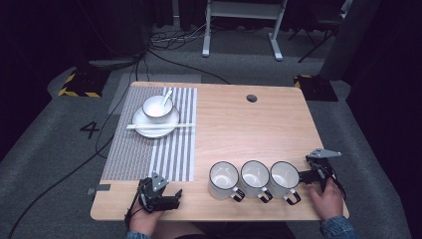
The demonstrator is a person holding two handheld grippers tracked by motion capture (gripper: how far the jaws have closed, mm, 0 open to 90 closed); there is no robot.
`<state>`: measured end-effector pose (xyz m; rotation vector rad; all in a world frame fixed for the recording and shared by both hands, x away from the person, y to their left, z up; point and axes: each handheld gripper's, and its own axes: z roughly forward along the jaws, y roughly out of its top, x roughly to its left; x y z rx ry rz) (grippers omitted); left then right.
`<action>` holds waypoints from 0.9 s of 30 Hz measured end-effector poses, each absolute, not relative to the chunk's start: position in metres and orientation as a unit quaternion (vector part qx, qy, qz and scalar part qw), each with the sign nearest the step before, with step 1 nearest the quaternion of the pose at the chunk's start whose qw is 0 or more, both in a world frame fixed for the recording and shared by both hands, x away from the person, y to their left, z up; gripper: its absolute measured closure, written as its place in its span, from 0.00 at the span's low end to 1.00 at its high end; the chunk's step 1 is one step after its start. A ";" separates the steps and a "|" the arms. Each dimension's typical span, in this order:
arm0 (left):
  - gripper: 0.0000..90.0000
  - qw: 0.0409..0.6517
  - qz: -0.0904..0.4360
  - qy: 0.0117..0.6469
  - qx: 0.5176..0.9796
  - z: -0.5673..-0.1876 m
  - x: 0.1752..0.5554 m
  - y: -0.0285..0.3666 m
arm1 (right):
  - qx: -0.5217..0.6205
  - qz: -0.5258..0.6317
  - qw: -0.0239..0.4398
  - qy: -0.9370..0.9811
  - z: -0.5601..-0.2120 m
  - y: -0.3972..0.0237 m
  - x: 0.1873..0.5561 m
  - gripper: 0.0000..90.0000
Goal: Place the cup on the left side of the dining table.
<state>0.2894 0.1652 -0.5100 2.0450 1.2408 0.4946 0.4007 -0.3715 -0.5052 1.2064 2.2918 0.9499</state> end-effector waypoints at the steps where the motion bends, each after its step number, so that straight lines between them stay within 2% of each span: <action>1: 0.07 0.342 0.190 0.477 0.787 -0.510 0.289 0.165 | 0.429 0.338 0.190 0.816 -0.505 -0.372 0.401 0.00; 21: 0.07 0.337 0.185 0.478 0.790 -0.508 0.291 0.166 | 0.430 0.338 0.190 0.815 -0.505 -0.371 0.401 0.00; 27: 0.07 0.396 0.198 0.484 0.754 -0.495 0.288 0.168 | 0.430 0.338 0.190 0.815 -0.505 -0.371 0.401 0.00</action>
